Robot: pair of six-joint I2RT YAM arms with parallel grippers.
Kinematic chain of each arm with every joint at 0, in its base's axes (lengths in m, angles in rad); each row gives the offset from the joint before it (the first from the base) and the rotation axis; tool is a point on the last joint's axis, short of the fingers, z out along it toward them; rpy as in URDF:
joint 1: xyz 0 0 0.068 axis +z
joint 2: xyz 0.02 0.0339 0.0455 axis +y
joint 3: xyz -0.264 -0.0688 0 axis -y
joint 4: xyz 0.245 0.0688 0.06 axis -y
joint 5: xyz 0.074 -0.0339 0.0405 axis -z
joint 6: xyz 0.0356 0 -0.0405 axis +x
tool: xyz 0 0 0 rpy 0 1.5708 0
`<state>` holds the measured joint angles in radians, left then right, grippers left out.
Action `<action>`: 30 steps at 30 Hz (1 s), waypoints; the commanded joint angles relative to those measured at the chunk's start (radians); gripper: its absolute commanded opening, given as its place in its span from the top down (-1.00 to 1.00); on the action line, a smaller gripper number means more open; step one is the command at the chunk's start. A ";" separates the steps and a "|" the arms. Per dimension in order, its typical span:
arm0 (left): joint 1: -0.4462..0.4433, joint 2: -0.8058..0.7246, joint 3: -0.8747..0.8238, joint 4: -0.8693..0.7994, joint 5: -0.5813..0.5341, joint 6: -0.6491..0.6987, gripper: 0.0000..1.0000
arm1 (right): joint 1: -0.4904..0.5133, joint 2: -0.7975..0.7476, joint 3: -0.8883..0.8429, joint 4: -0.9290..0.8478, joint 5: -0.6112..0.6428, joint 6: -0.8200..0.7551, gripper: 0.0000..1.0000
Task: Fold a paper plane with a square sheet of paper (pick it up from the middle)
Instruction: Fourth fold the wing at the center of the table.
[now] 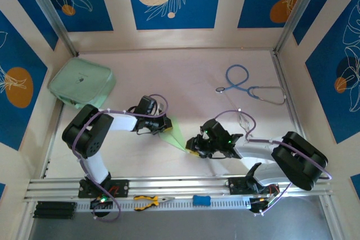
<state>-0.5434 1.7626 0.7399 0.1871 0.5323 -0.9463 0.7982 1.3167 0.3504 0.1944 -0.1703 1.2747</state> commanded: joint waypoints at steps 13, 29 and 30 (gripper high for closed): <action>0.010 -0.001 -0.005 -0.034 0.009 -0.003 0.85 | -0.001 0.115 0.004 0.161 -0.080 0.026 0.29; 0.012 0.004 0.004 -0.032 0.015 -0.012 0.85 | -0.020 0.103 0.001 0.146 -0.072 0.022 0.27; 0.013 0.006 0.004 -0.030 0.014 -0.015 0.86 | -0.019 0.097 0.006 0.116 -0.065 0.023 0.27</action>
<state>-0.5407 1.7626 0.7403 0.1829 0.5331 -0.9463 0.7849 1.4227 0.3511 0.3588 -0.2466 1.2995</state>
